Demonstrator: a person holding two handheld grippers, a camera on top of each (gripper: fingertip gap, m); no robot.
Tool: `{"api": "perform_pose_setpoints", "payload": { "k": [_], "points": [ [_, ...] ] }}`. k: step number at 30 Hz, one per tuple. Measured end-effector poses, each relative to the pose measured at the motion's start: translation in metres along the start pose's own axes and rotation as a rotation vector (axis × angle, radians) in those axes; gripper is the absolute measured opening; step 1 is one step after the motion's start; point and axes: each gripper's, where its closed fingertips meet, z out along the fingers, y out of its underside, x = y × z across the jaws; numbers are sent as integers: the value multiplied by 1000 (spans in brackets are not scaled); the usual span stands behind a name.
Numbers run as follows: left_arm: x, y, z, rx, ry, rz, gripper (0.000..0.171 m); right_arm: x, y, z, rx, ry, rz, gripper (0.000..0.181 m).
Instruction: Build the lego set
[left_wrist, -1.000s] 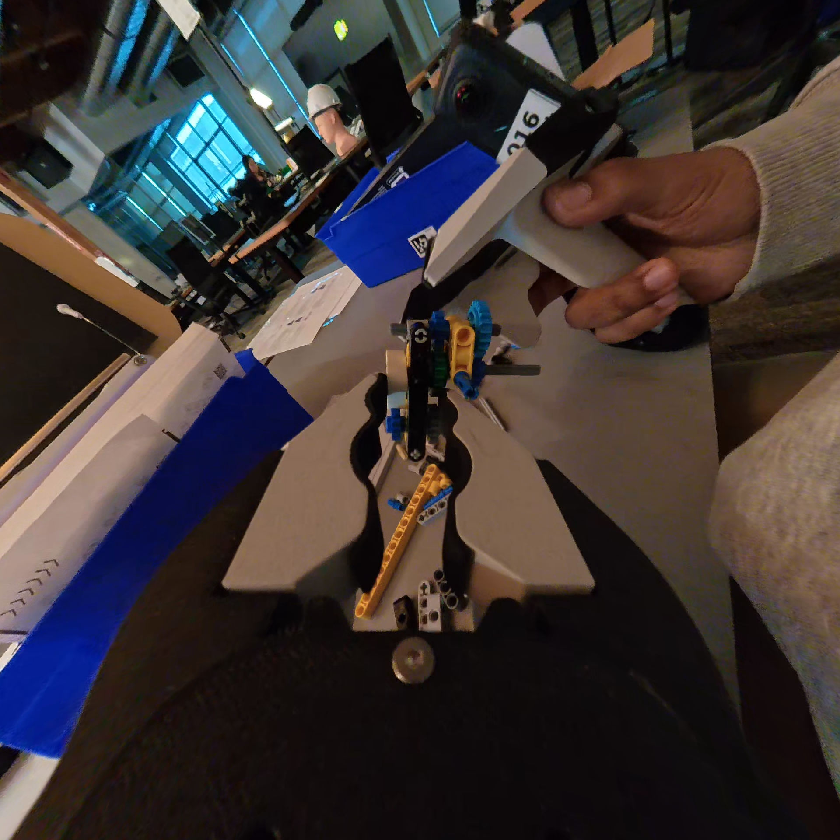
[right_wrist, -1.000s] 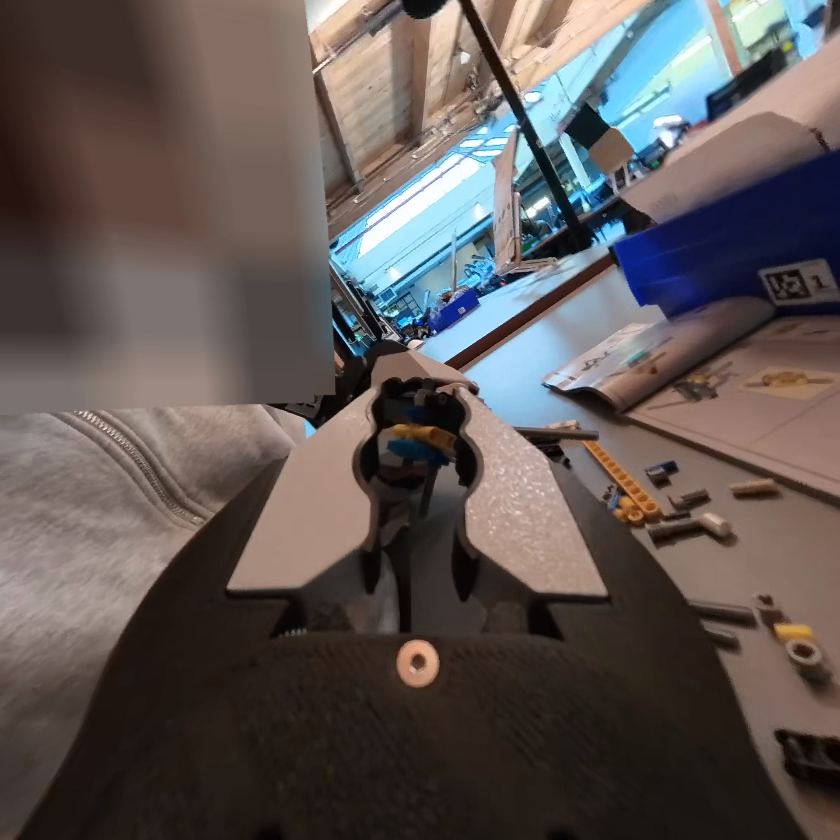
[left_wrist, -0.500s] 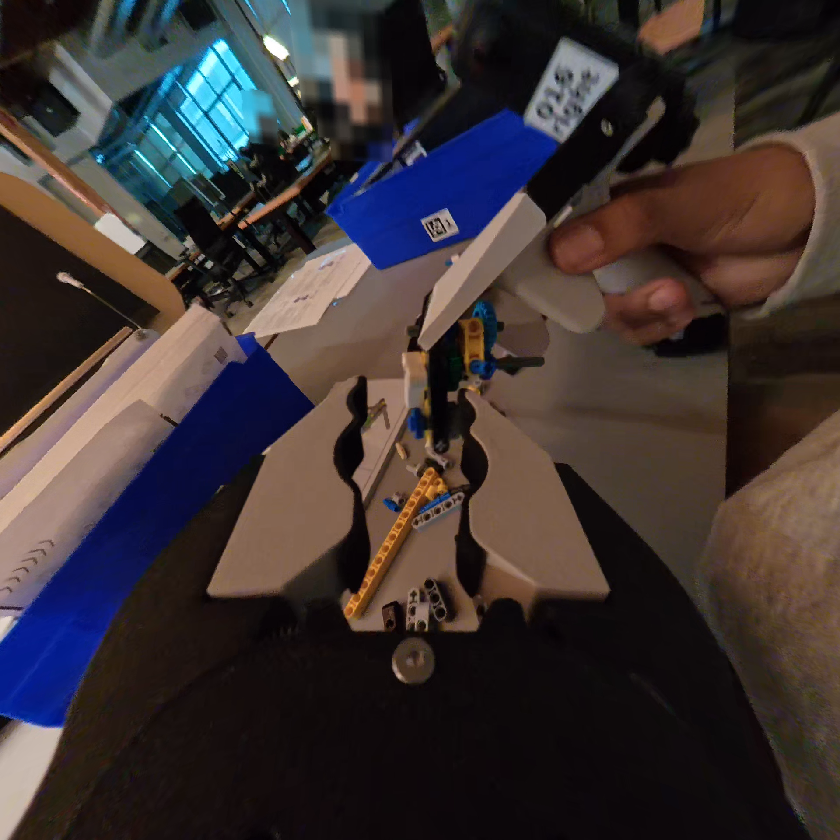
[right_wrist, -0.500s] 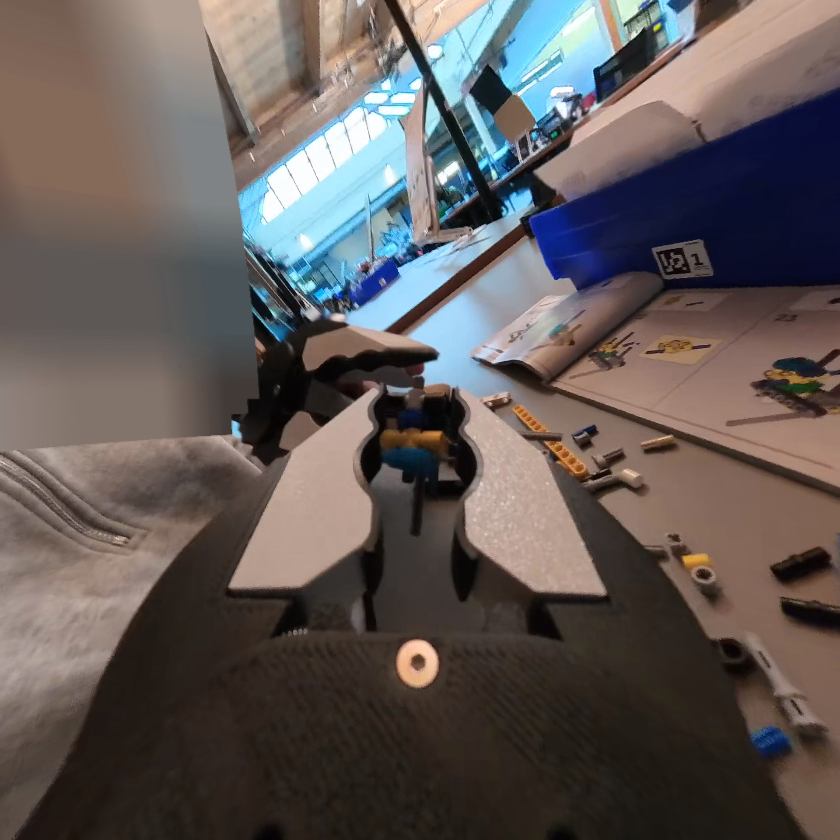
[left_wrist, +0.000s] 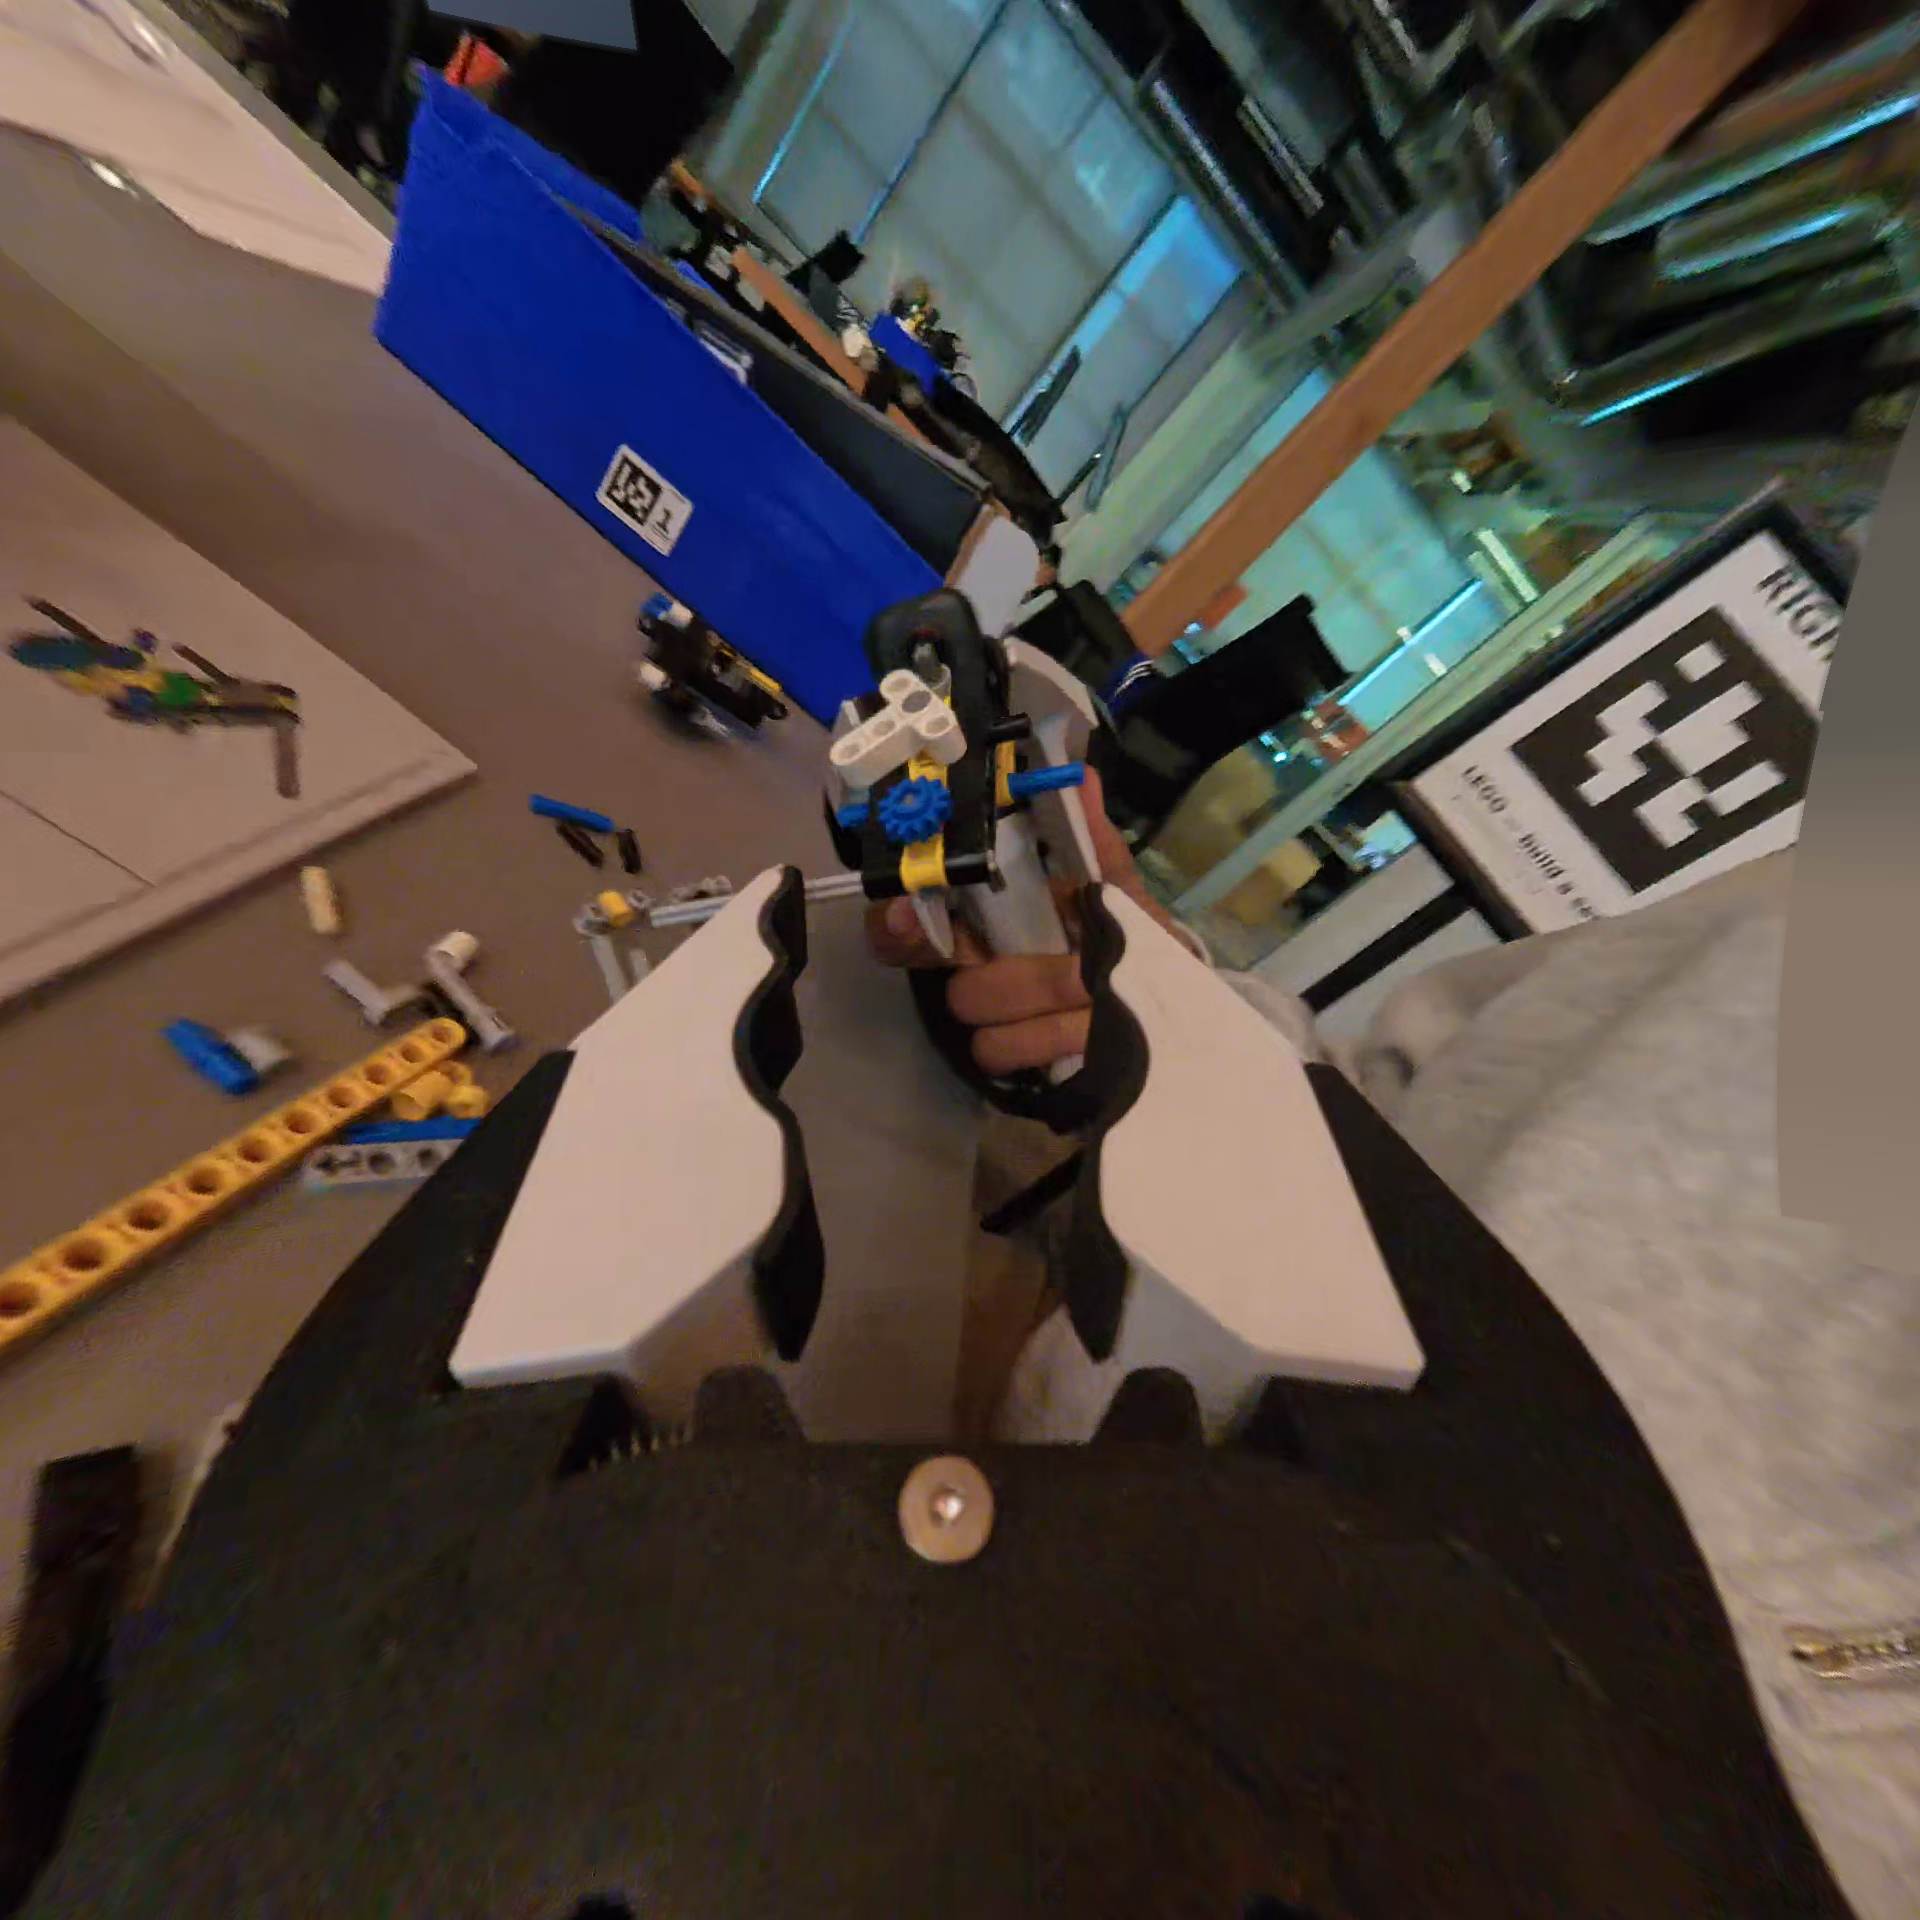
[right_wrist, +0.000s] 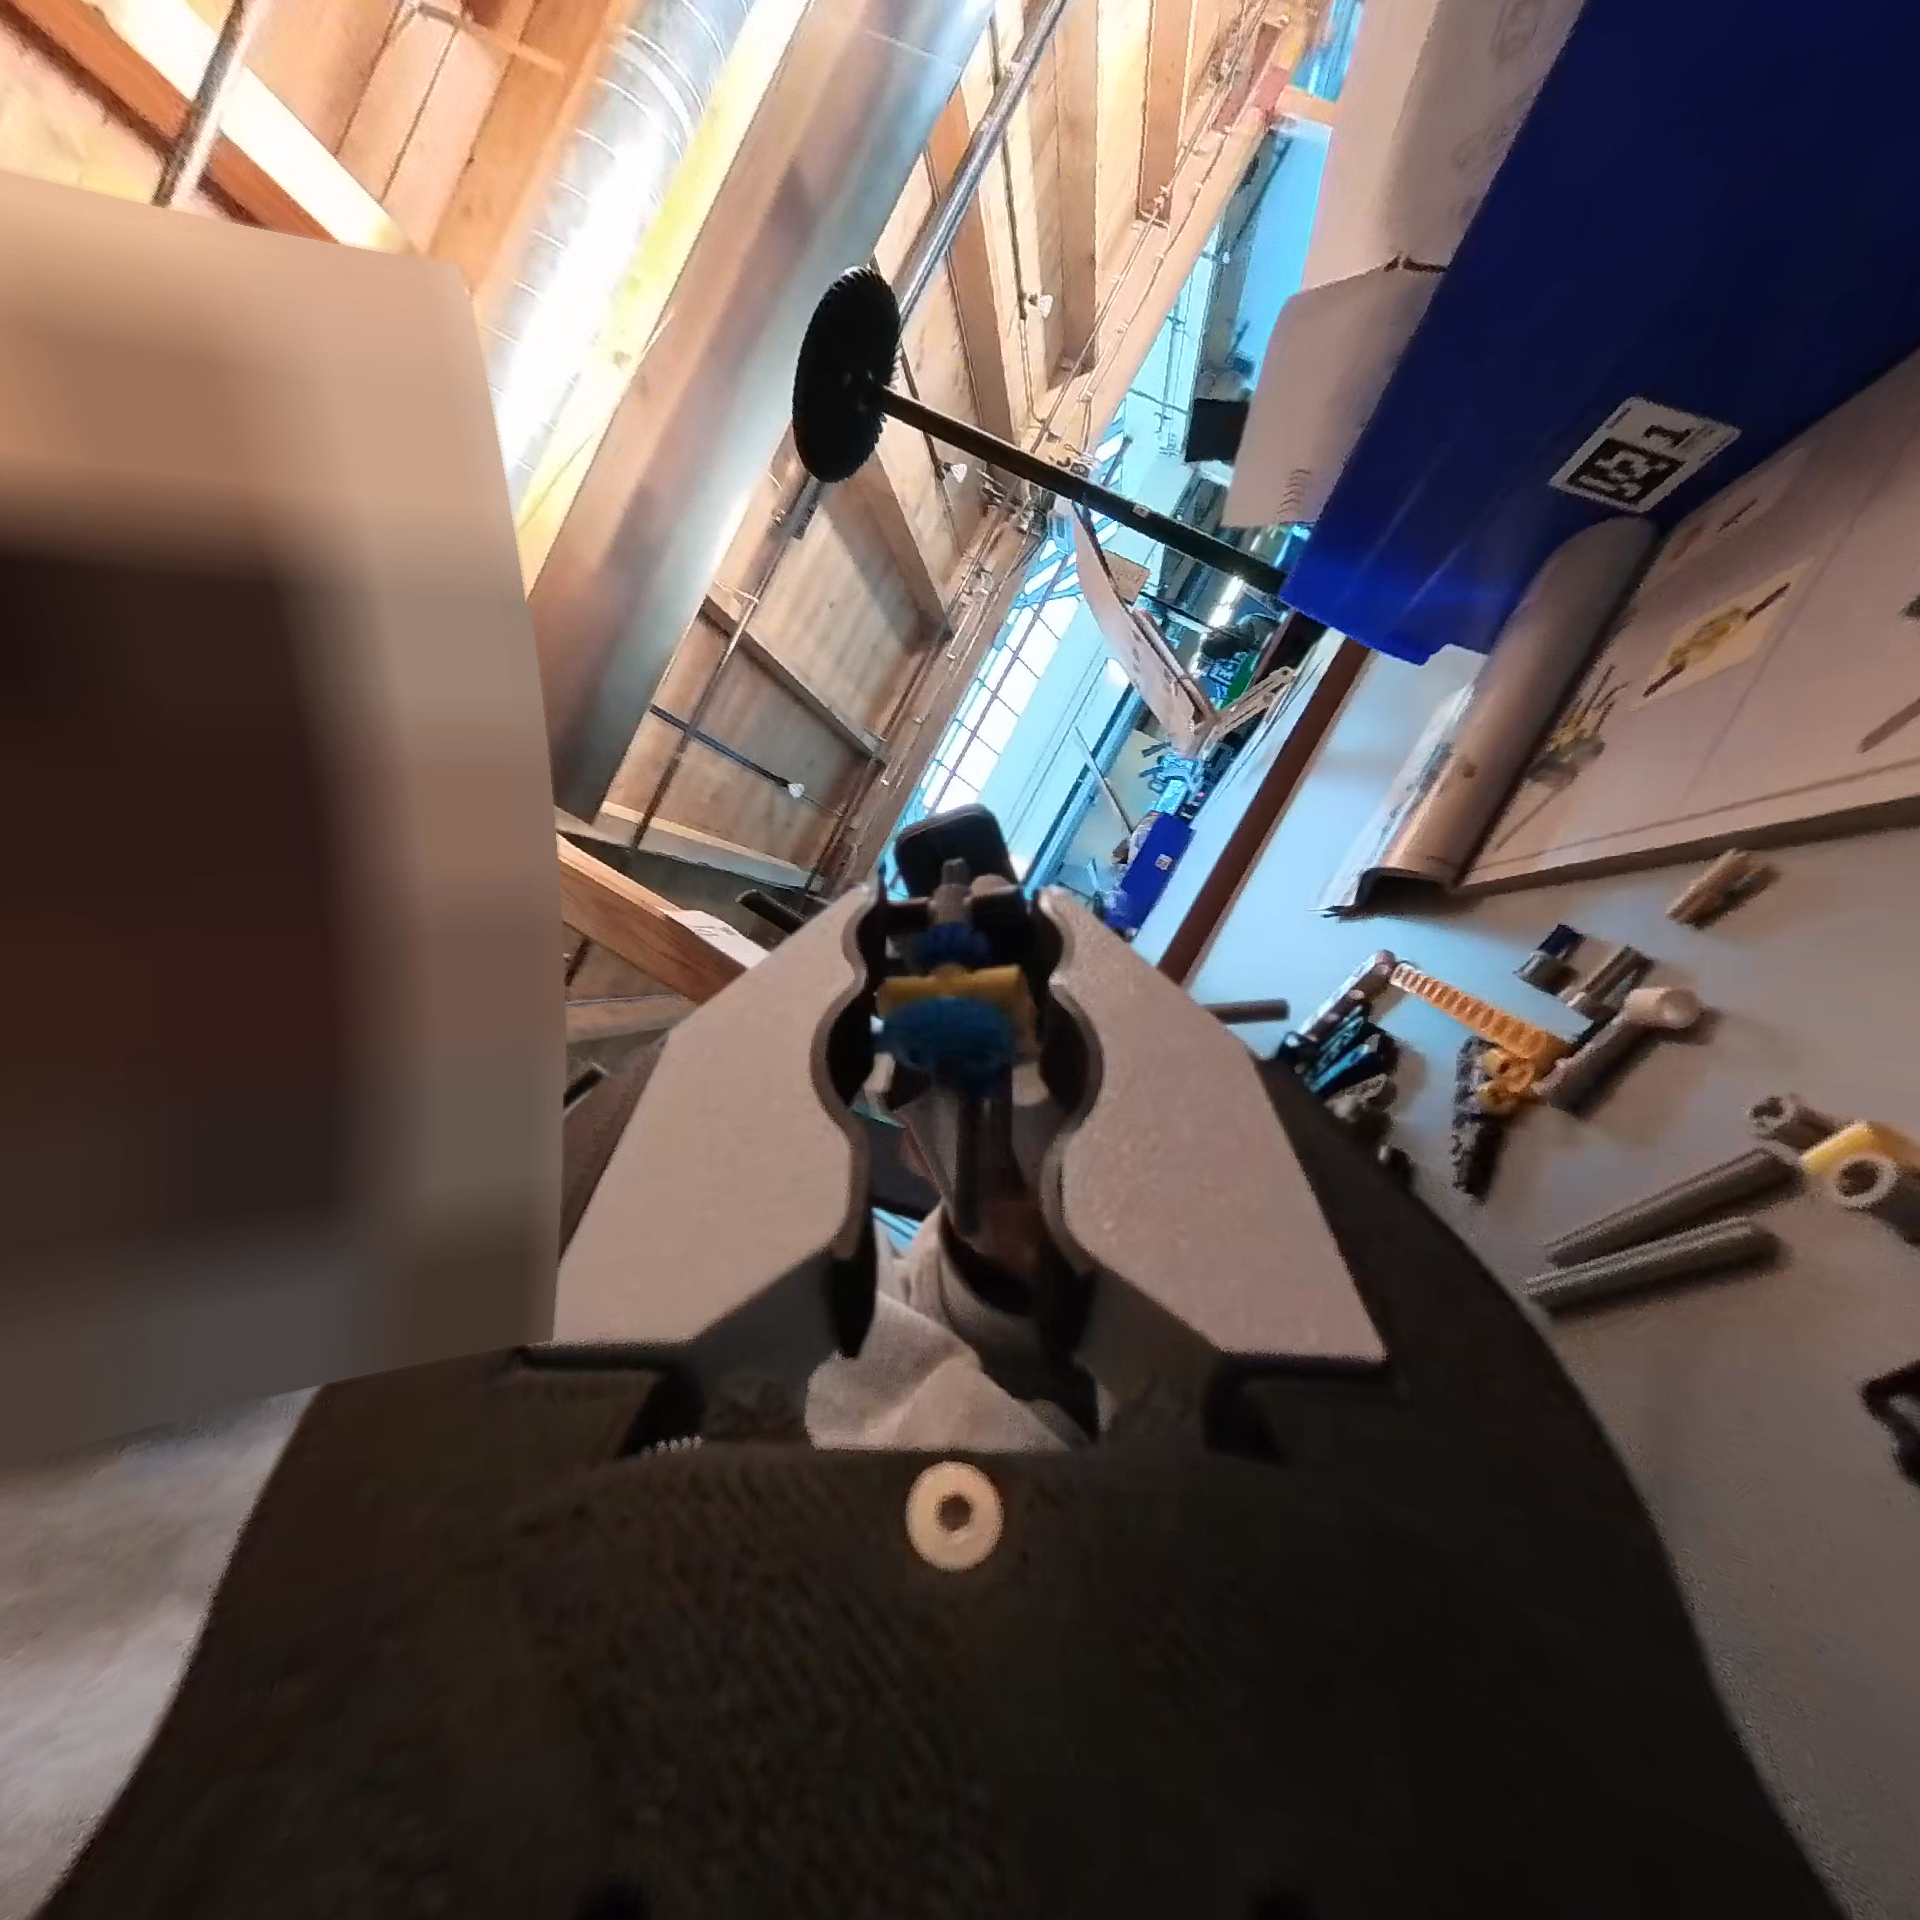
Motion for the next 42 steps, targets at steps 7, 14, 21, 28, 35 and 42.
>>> {"api": "perform_pose_setpoints", "payload": {
  "k": [7,14,21,28,35,42],
  "points": [
    [4,-3,3,59,87,-179,51,1,5,4,9,7,40,25],
    [-4,-2,2,79,78,-259,47,7,6,6,31,66,40,25],
    [-14,-6,-5,80,20,-216,49,7,4,6,6,129,-31,25],
    [0,-16,-14,67,125,-190,24,-3,18,-2,-197,97,-179,25],
    [18,7,-2,-83,141,-75,22,-7,42,-1,-361,62,-249,25],
    [8,11,-3,-115,20,62,14,-1,47,2,-368,79,-196,25]
  ]
}}
